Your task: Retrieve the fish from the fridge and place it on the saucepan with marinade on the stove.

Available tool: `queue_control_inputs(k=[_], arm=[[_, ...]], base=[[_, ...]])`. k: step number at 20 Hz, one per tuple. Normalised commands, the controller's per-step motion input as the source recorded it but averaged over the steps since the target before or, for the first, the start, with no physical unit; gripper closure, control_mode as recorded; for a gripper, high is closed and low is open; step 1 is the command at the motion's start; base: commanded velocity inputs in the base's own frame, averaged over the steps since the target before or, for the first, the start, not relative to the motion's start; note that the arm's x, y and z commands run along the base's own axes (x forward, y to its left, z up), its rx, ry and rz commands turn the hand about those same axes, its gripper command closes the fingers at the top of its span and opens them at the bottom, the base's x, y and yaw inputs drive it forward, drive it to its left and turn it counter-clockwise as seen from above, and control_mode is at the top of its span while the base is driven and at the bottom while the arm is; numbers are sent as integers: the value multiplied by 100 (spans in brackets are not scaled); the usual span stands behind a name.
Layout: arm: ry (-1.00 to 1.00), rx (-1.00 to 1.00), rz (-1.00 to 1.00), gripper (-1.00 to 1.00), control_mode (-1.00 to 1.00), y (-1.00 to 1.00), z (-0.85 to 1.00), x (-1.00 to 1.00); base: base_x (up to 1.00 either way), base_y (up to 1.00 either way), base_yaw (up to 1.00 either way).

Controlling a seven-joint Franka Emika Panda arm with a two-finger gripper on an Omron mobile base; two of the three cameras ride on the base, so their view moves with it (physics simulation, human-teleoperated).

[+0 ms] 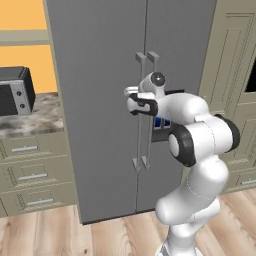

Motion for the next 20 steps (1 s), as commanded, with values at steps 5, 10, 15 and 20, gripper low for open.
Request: queue_control_inputs(k=[5, 10, 15, 20], arm=[[0, 2, 0, 100, -100, 100, 0, -63], [0, 0, 0, 100, -100, 100, 0, -86], [0, 0, 0, 100, -100, 100, 0, -92], [0, 0, 0, 100, -100, 100, -1, -92]], base=[[0, 0, 0], [0, 0, 0], [0, 0, 0], [0, 0, 0]])
